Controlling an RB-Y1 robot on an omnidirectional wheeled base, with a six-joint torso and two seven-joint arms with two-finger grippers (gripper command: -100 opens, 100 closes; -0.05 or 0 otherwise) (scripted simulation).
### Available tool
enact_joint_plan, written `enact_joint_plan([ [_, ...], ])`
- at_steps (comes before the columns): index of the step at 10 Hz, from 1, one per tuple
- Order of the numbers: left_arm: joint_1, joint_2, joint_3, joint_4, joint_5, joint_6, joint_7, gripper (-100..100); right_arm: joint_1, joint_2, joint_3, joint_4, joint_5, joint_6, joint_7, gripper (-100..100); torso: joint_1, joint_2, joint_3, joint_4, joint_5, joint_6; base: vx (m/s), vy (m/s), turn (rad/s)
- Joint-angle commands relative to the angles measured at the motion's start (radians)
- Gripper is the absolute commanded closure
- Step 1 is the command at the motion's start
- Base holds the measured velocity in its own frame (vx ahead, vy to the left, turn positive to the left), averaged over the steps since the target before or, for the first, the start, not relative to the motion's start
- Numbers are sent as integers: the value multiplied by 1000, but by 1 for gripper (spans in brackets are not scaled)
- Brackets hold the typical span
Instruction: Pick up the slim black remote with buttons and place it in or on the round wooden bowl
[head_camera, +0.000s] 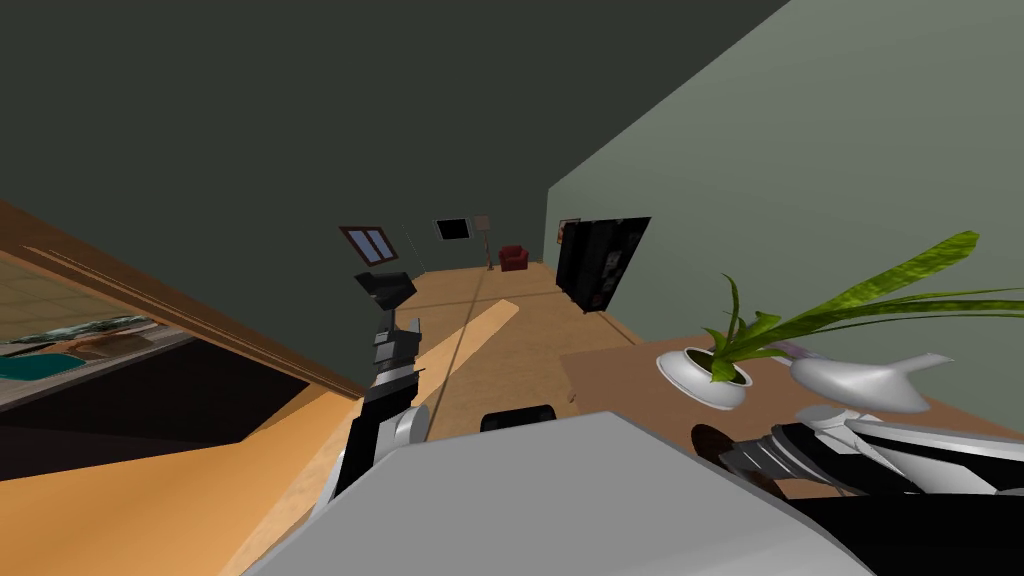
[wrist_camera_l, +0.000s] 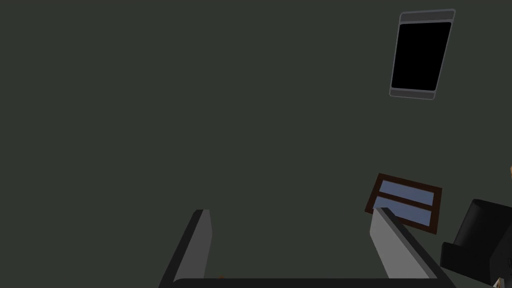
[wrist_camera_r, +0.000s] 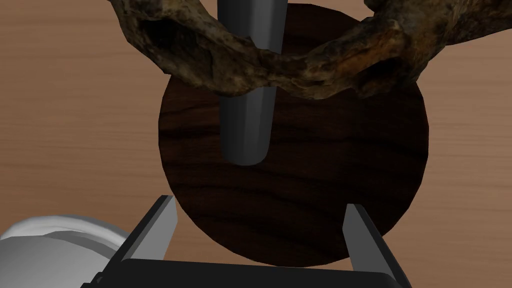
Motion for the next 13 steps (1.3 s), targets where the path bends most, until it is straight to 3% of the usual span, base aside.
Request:
enact_joint_plan([
  [1, 0, 0, 0, 0, 0, 0, 0, 0, -14, 9, 0, 40, -2, -32, 11, -100, 0, 0, 0, 0, 0, 0, -21, 20, -9],
  [4, 0, 0, 0, 0, 0, 0, 0, 0, -37, -50, 13, 19, -9, -84, 4, -100, 1, 1, 1, 0, 0, 0, -31, 31, -11],
  [7, 0, 0, 0, 0, 0, 0, 0, 0, -34, -64, 14, -2, -10, -82, 1, -100, 0, 1, 0, 0, 0, 0, -13, 12, -5],
  [8, 0, 0, 0, 0, 0, 0, 0, 0, -33, -66, 14, -7, -10, -79, -2, 0, -1, 0, 0, 0, -1, 0, 0, 0, 0],
  [13, 0, 0, 0, 0, 0, 0, 0, 0, -33, -66, 14, -6, -10, -80, -2, 0, -1, -1, 0, 0, -1, 0, 0, 0, 0],
])
